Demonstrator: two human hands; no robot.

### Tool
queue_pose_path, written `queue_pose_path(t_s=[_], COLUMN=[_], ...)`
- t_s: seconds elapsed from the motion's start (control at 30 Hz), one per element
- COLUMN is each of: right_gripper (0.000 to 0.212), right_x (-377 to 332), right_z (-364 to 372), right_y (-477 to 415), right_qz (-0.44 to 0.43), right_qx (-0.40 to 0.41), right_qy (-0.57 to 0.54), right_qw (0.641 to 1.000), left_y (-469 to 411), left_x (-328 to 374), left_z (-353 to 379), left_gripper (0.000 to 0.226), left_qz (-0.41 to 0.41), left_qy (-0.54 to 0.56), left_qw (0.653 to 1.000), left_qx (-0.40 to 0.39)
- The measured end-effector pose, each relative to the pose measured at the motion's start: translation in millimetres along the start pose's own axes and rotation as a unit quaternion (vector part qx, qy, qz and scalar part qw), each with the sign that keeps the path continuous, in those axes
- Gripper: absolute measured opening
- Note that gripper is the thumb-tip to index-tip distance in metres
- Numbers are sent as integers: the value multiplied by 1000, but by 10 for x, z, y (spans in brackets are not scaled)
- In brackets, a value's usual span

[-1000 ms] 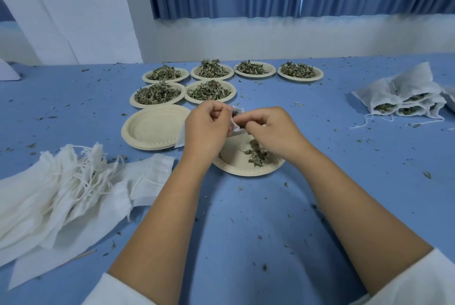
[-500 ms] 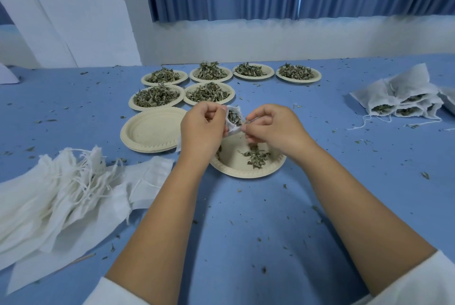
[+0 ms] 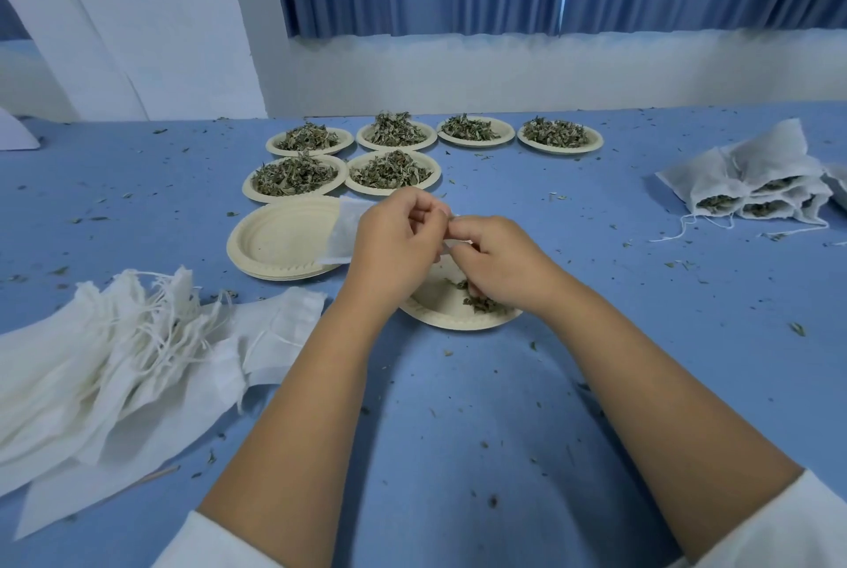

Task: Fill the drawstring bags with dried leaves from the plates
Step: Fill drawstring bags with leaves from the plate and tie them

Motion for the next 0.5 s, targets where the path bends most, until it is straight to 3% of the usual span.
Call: queue_pose_path(t_s=[0.1, 0.23, 0.3, 0.37, 0.43, 0.5], right_gripper=[35, 40, 38, 32, 31, 51], right_x=[27, 179, 245, 298, 343, 358], right_z=[-16, -321, -439, -359, -105, 98], right_y=[10, 20, 30, 4, 24, 76], right_qz=[4, 45, 54, 55, 47, 20], right_qx=[-6, 122, 153, 75, -70, -165], right_qy=[-40, -124, -85, -26, 38, 111], right_qw=[999, 984, 983, 995, 996, 980], left_y=[-11, -10, -11, -12, -12, -8], left_x=[-1, 3, -15, -29, -25, -31], left_z=[-43, -166, -233, -263, -248, -220], left_gripper=[15, 15, 16, 14, 12, 12], left_qz=[0, 11, 8, 4, 3, 0], left_qy=[16, 20, 33, 44, 36, 31], left_qw=[1000, 996, 993, 992, 993, 994], left_qx=[20, 83, 111, 122, 116, 108])
Point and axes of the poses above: each hand's wrist, its own y-axis away from the middle knuckle, its own z-axis out of the palm, x = y × z, the point moved 10 cm from there along -y, towards the middle knuckle, and after that the axes turned 13 degrees about y, right-handed, at the moved point
